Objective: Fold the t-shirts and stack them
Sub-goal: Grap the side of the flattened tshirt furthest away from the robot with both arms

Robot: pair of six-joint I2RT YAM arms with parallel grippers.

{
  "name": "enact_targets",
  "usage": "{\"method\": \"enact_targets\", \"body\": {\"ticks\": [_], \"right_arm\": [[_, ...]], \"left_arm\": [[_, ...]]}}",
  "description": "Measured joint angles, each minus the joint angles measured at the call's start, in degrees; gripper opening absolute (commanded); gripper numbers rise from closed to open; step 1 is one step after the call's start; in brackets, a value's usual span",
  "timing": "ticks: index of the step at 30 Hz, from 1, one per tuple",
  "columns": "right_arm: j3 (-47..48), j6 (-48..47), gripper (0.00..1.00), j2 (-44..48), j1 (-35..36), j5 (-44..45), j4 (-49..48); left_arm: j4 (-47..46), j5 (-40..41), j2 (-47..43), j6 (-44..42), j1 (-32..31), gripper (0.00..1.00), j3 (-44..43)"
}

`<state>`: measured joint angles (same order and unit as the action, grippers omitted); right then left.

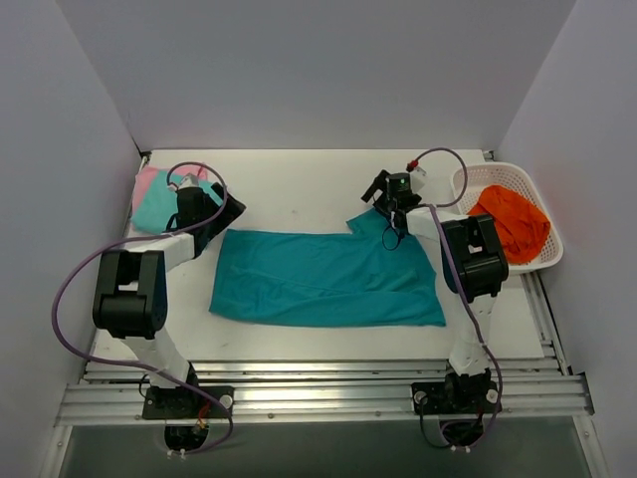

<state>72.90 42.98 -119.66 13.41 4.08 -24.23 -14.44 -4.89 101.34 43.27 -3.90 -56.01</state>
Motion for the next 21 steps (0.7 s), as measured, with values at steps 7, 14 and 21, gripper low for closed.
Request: {"method": "enact_targets", "body": {"ticks": [7,14,21], "right_arm": [[-1.2,-0.6,0.14,0.0,0.6,0.2,0.8],[-2.0,-0.5,0.0,0.0,0.3,0.2,1.9],[-2.4,-0.5,0.0,0.1,0.3,0.2,1.3]], "left_arm": [[0.0,-0.2,-1.0,0.0,0.6,0.99,1.1],[-0.5,-0.4,-1.3,0.0,1.5,0.99,1.6],[-0.8,-0.3,-1.2,0.0,1.5,1.0,2.2]]}}
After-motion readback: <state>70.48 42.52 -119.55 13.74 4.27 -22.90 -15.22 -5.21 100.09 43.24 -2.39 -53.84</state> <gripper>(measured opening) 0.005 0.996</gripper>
